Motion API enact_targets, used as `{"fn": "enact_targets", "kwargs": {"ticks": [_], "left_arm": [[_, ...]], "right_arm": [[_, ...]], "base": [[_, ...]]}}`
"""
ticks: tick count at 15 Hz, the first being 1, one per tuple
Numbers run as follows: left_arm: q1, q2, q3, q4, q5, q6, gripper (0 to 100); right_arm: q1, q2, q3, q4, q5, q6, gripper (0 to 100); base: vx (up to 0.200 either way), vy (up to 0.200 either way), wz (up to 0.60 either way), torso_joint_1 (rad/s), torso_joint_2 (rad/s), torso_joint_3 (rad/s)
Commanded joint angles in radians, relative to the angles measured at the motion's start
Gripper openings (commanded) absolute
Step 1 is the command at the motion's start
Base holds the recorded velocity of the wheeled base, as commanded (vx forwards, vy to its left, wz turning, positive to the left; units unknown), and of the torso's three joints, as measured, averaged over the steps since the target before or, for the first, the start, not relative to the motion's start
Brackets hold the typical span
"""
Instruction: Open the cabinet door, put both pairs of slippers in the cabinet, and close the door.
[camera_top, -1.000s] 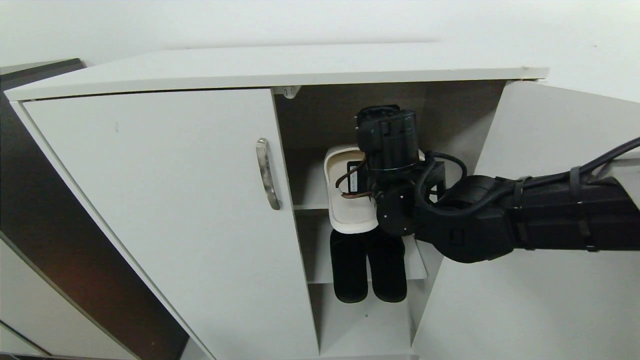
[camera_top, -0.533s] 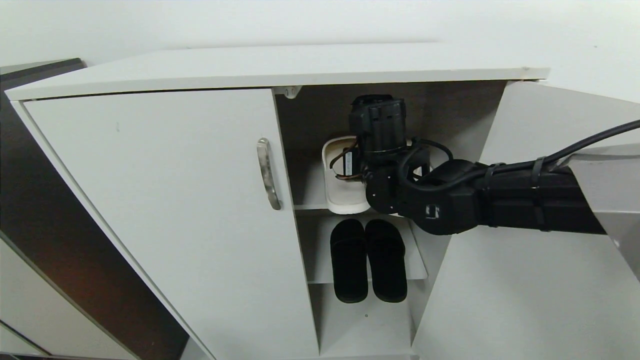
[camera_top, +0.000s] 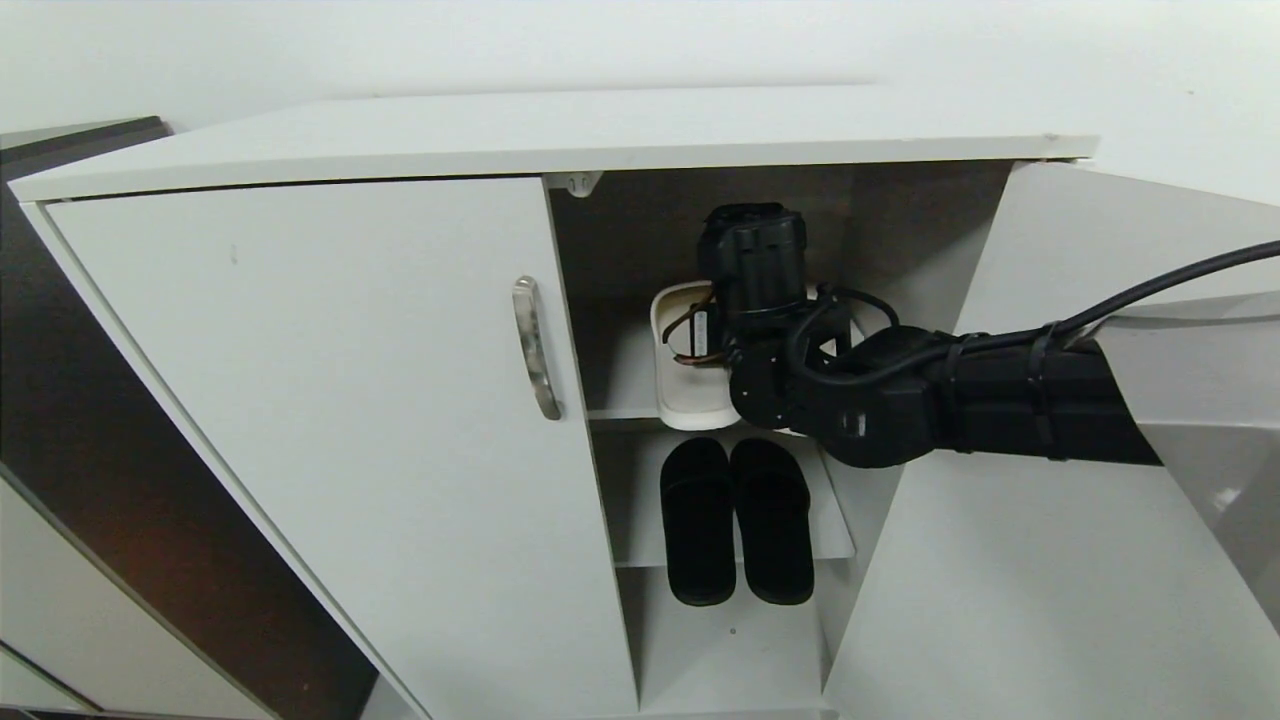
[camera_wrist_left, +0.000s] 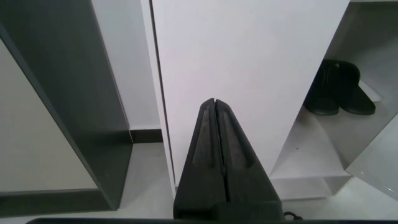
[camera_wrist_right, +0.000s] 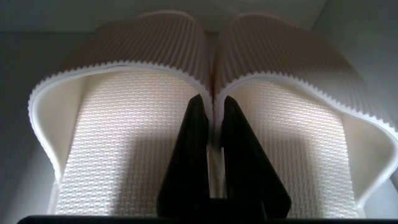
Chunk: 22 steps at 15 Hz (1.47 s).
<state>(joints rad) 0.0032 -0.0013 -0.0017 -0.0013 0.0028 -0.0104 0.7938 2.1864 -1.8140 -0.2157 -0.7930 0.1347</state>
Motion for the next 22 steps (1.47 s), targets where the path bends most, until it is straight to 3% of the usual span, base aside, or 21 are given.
{"fn": "enact_targets", "kwargs": {"ticks": [1,15,16,22], "left_arm": [[0.0,0.001,0.0,0.0,0.0,0.0,0],[0.0,0.001,0.0,0.0,0.002,-0.002,0],[0.0,0.001,0.0,0.0,0.002,-0.002,0],[0.0,0.001,0.0,0.0,0.008,-0.002,0]], "right_arm": [[-0.007,0.009,0.001,-0.002,0.0,0.0,0],[-0.016,0.027,0.002,-0.001,0.0,0.003,0],[-0.018,0.027,0.002,-0.001,0.0,0.003,100],[-0.008,-0.022,0.065,-0.001,-0.002,0.003,100]], "base": [[0.0,0.0,0.0,0.0,0.0,0.0],[0.0,0.0,0.0,0.0,0.0,0.0],[0.0,0.0,0.0,0.0,0.0,0.0],[0.0,0.0,0.0,0.0,0.0,0.0]]}}
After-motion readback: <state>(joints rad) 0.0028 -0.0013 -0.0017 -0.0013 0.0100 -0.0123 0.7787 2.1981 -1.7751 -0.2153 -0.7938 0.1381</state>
